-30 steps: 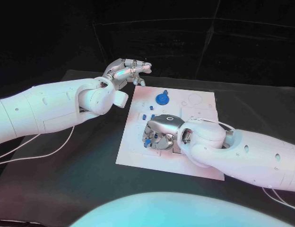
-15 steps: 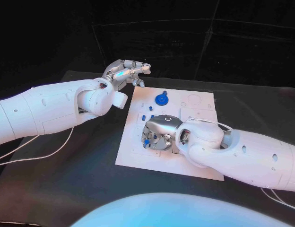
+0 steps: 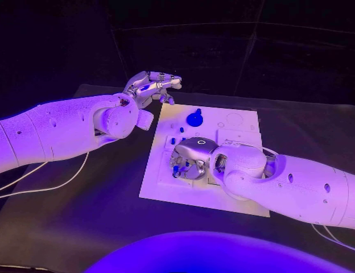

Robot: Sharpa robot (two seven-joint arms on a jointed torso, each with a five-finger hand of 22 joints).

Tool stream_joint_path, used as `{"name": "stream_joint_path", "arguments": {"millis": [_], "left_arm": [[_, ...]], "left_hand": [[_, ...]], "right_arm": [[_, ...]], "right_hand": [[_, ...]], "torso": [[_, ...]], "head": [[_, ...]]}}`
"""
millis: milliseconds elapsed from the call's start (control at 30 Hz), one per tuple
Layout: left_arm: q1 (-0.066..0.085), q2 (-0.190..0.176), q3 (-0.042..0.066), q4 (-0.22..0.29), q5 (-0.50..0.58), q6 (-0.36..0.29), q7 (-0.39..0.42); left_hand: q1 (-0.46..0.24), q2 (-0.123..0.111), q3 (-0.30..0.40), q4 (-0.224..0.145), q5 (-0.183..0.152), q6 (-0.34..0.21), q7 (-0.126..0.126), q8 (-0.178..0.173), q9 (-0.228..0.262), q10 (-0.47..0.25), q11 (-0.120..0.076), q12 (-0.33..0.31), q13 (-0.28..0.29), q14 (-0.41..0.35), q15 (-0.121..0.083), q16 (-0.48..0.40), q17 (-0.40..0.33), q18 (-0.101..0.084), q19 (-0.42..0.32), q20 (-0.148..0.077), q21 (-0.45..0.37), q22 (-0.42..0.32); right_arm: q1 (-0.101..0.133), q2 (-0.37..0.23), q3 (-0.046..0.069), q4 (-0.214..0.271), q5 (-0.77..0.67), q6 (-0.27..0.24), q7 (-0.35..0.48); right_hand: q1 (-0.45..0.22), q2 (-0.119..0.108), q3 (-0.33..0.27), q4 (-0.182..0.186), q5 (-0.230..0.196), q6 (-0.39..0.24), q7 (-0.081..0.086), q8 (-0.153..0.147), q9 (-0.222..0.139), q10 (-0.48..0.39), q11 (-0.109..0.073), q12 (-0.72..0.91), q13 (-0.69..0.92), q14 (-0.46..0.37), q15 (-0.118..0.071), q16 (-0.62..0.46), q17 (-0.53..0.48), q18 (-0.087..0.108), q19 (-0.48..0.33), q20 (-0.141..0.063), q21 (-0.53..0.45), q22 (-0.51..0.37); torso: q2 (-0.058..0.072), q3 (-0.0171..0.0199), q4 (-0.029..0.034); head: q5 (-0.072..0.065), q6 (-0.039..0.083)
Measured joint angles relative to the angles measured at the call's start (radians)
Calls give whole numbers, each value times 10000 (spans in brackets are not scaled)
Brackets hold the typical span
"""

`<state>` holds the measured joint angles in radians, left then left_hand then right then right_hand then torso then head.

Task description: Assemble the parts on the task board

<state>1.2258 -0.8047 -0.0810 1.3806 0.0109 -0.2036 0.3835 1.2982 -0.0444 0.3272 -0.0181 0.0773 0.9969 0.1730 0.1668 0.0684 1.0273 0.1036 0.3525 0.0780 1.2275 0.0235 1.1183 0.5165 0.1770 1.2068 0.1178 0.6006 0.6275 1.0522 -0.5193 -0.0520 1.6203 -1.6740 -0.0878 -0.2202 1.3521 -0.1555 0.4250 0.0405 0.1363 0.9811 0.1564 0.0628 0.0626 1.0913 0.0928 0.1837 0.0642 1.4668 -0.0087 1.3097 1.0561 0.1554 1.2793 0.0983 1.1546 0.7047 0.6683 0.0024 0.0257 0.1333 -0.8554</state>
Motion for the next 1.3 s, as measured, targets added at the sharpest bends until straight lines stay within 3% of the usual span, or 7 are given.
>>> {"name": "stream_joint_path", "arguments": {"millis": [500,733,833,900,1067,1200,1300], "left_arm": [[0,1,-1,-23,0,7,-8],[-5,-43,-4,-46,0,9,-14],[-5,-48,-9,-55,0,9,-17],[-7,-50,-14,-60,0,9,-18],[-15,-59,-49,-71,0,11,-21],[-15,-99,-73,-68,0,13,-25],[-17,-115,-80,-69,0,13,-31]], "left_hand": [[0,0,0,0,0,0,0,0,0,0,0,44,-5,-38,-37,0,-22,0,0,0,0,-7],[0,0,0,0,0,0,0,0,0,0,0,68,-10,-38,-37,0,-40,0,0,0,0,-18],[0,0,0,0,0,0,0,0,0,0,0,68,-10,-37,-37,0,-40,0,0,0,0,-17],[0,0,0,0,0,0,0,0,0,0,0,68,-9,-37,-37,0,-40,0,0,0,0,-17],[0,0,0,0,0,0,0,0,0,0,0,68,-9,-37,-37,0,-40,0,0,0,0,-16],[0,0,0,0,0,0,0,0,0,0,0,68,-9,-37,-37,0,-40,0,0,0,0,-16],[0,0,0,0,0,0,0,0,0,0,0,68,-9,-37,-36,0,-39,0,0,0,0,-16]], "right_arm": [[-14,-392,-1,428,-23,-238,46],[-10,-1265,2,1184,116,-759,204],[77,-1614,23,1441,297,-1242,376],[155,-1768,106,1528,465,-1569,514],[577,-2384,336,1654,1171,-2538,1040],[855,-2991,384,1699,1835,-3055,1379],[959,-3509,396,1768,2334,-3202,1464]], "right_hand": [[-105,-105,-238,-26,26,-6,-6,0,39,-150,1,22,18,-1,71,0,-24,-1,0,0,0,-10],[-387,-386,-1442,72,273,-569,-29,0,35,-1102,46,66,27,-38,108,-384,-639,0,-460,86,-674,-1046],[-119,-119,-2692,220,353,-831,-77,1,49,-1562,92,442,87,-71,141,-610,-978,-1,-557,91,-1021,-1499],[-2,-2,-3036,306,365,-866,-42,1,48,-1626,90,607,87,-71,141,-610,-1000,0,-556,90,-1031,-1545],[270,270,-3312,411,448,-734,89,1,61,-1794,139,863,86,-224,218,-912,-1477,110,-841,137,-1497,-2251],[457,457,-3359,402,525,-511,155,71,82,-1733,158,1150,97,-288,246,-1037,-1693,160,-947,158,-1714,-2584],[586,591,-3359,414,715,-79,159,237,139,-924,88,1603,190,-228,186,-838,-1380,158,-779,156,-1511,-2182]], "torso": [[-5,10,-12],[-17,8,-30],[-18,9,-35],[-18,12,-35],[-18,12,-35],[-18,3,-25],[-17,2,-25]], "head": [[-27,11],[-72,66],[-144,126],[-211,175],[-413,307],[-612,427],[-777,498]]}}
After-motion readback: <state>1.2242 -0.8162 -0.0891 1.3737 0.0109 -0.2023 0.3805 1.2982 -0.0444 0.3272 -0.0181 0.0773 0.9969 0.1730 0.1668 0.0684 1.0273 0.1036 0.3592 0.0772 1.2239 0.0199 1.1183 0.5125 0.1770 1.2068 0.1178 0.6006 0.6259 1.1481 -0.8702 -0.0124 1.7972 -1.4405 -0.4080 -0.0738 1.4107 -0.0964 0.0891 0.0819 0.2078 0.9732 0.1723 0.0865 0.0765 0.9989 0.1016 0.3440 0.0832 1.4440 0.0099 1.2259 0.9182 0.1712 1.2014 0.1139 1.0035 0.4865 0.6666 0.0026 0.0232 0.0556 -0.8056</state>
